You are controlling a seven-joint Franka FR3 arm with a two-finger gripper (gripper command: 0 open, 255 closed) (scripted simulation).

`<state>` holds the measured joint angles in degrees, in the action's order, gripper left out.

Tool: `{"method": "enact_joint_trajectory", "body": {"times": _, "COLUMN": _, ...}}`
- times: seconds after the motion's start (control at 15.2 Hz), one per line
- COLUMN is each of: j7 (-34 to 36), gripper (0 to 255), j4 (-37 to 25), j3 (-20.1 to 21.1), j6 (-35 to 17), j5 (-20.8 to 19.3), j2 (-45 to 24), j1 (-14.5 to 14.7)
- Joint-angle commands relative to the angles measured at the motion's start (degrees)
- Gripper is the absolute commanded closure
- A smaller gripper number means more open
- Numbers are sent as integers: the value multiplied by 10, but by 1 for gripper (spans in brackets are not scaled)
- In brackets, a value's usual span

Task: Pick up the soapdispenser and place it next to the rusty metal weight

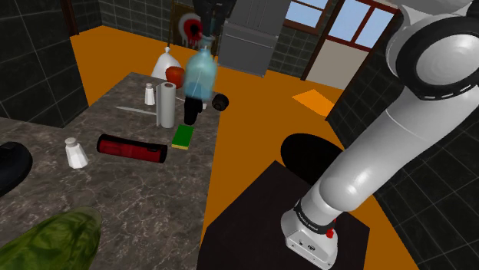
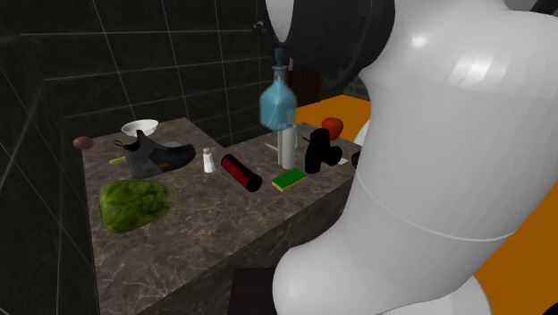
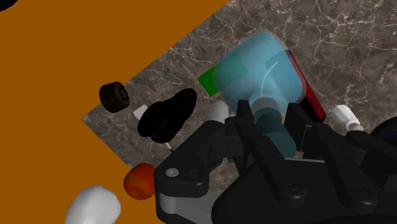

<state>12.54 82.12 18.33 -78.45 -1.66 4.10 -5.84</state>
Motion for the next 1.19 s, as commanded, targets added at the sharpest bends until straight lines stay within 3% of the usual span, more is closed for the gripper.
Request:
{"method": "enact_joint_trajectory", "body": {"times": 0.0, "j7": -27, "gripper": 255, "j4": -10, "j3": -14, "j6": -2, "j5": -4, "j2": -11, "j1": -12}}
{"method": "enact_joint_trajectory", "body": {"times": 0.53, "j7": -123, "gripper": 255, "j4": -95, "j3": -60, "j6": 9, "j5": -21, "j2": -83, "j1": -57}}
{"method": "enact_joint_trajectory", "body": {"times": 0.99, "j7": -197, "gripper": 255, "j4": -236, "j3": -89, "j6": 45, "j5": -36, "j2": -186, "j1": -93}}
{"method": "enact_joint_trajectory", "body": {"times": 1.12, "j7": -197, "gripper": 255, "j4": -196, "j3": -89, "j6": 20, "j5": -33, "j2": -170, "j1": -96}}
